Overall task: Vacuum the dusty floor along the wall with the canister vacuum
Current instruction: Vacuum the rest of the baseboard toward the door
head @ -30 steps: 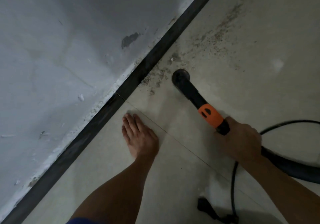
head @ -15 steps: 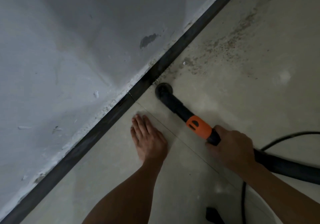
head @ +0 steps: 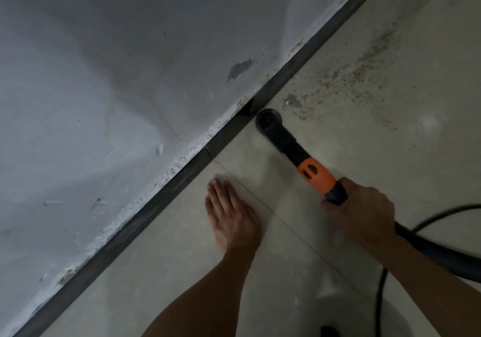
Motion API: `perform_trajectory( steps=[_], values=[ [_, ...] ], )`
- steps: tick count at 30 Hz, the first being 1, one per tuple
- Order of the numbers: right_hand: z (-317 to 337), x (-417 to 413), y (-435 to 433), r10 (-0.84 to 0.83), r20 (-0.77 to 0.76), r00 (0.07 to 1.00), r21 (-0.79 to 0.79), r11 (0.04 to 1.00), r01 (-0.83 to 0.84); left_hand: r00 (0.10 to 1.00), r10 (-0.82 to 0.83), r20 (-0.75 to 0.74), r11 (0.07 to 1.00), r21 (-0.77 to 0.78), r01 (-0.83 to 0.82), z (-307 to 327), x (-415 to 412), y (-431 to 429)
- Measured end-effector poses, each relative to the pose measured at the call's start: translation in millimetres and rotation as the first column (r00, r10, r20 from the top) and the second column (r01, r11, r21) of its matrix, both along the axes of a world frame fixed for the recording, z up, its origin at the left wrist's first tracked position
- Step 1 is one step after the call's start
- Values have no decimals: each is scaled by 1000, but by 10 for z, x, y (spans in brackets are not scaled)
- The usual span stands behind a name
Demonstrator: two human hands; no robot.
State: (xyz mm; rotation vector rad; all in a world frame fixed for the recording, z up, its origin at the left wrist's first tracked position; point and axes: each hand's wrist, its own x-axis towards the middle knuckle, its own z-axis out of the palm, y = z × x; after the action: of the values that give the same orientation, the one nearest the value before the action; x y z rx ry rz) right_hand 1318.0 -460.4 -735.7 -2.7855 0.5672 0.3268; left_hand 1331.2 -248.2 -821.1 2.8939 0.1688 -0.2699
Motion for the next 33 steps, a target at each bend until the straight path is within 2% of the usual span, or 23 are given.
perform_trajectory(
  steps=[6, 11, 15, 20, 22, 24, 26, 29, 31, 33],
  values=[
    [9, -188, 136, 169, -59, 984, 71, 984, -165, 1000, -12, -18, 1000, -5, 11, 25, -6, 8],
    [-36, 104, -56, -17, 28, 999, 37, 999, 16, 1000, 0, -20, 1000, -5, 0, 56, 8, -1],
    [-59, 238, -219, 9, 40, 999, 3, 1000, -9, 999, 2, -33, 1000, 6, -2, 83, 19, -13],
    [16, 449, -323, -106, 79, 991, 21, 994, 104, 999, -9, -49, 1000, 16, 9, 103, 16, -16],
    [36, 363, -245, -44, -8, 999, -24, 999, 44, 999, -7, -50, 1000, 4, 7, 108, 19, -7],
    [27, 103, -131, 79, -131, 988, -49, 995, -86, 998, -16, -54, 1000, 11, 17, 115, 14, -8],
    [4, -140, -77, 127, -146, 981, -13, 991, -130, 999, -16, -48, 1000, 12, 17, 121, 16, -15],
    [-13, -95, -231, -11, -123, 992, -43, 999, 6, 999, -3, -43, 1000, 14, 4, 131, 21, -32],
    [12, 19, -359, -142, -19, 990, -39, 989, 141, 999, -5, -45, 1000, 22, 6, 122, 18, -36],
    [14, 6, -410, -157, 38, 987, -43, 986, 158, 999, -7, -43, 1000, 24, 8, 101, 18, -28]
  ],
)
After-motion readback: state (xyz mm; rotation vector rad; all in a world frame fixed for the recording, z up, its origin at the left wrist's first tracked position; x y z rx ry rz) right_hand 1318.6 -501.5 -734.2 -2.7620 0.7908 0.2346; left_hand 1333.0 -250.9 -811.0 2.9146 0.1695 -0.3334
